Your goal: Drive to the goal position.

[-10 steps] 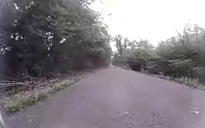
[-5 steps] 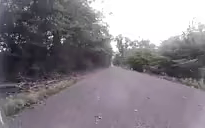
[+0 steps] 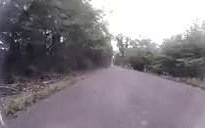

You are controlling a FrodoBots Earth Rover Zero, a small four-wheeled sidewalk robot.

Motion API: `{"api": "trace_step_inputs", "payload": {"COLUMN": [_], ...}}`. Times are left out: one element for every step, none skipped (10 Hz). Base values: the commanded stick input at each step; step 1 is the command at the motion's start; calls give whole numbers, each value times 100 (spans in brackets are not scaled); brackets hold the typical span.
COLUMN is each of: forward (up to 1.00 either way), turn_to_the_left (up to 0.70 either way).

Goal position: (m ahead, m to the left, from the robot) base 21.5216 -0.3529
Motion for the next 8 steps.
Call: {"api": "trace_step_inputs", "payload": {"forward": [70, 70, 70, 70, 70, 70, 70, 70], "turn_to_the_left": [0, 0, 0, 0, 0, 0, 0, -4]}}
